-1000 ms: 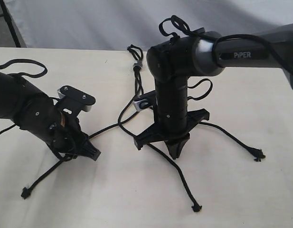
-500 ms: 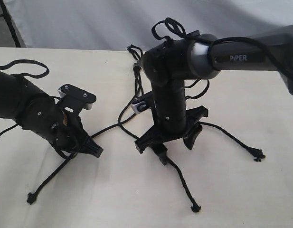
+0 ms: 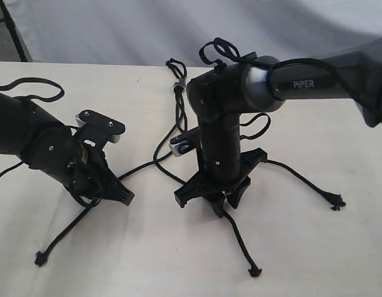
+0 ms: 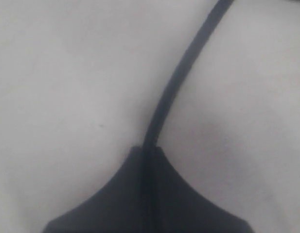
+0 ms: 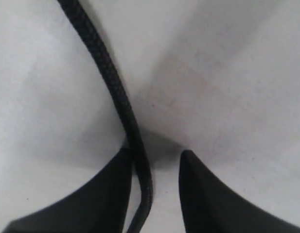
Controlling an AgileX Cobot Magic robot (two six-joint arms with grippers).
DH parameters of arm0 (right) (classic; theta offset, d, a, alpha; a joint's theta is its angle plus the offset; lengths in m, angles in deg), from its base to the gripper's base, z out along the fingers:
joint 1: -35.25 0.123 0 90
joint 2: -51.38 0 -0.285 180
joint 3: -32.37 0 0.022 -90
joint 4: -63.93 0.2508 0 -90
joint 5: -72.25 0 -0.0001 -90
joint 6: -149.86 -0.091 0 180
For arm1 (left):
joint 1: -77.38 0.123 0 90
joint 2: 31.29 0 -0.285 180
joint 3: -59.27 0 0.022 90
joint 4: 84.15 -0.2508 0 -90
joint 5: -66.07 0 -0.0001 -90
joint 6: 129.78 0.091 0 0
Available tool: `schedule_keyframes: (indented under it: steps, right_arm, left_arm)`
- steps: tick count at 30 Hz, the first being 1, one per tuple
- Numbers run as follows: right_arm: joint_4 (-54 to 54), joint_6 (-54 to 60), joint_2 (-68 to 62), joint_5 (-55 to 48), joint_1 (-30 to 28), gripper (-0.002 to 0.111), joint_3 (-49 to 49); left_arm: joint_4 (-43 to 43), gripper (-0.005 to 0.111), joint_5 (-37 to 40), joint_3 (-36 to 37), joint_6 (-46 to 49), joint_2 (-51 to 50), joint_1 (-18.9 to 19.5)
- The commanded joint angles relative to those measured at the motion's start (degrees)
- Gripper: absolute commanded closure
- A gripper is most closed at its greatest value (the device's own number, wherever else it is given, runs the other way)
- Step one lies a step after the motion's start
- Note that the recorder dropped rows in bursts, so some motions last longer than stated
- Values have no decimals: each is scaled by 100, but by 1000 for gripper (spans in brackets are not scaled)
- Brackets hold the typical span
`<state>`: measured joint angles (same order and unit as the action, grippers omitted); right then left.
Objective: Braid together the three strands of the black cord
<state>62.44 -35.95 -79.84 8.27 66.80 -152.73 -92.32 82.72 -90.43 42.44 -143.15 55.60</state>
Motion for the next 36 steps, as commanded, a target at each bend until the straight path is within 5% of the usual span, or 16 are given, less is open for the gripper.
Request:
schedule_keyframes:
  steps: [1,7,14,22,30,36]
  right_arm:
    - [587,535,-169,45,-2,76,45]
    - [963,1093,-169,-243,-14,109,44]
    - [194,1242,183,-598,-14,109,-67]
    - [-2987,730,449,-199,-184,109,-212]
    - [-3167,872,-334,926,-825,109,-212]
    - [-2824,1253,-663,221,-835,109,-212]
  left_arm:
    - [10,107,292,50,-48,-121,-27]
    - [10,107,292,50,-48,-121,-27]
    - [10,107,431,36,-47,-95,-27]
    - [10,107,1258,-91,-232,319,-27]
    - [10,107,1264,-91,-232,319,-27]
    - [10,107,1127,-91,-232,319,-27]
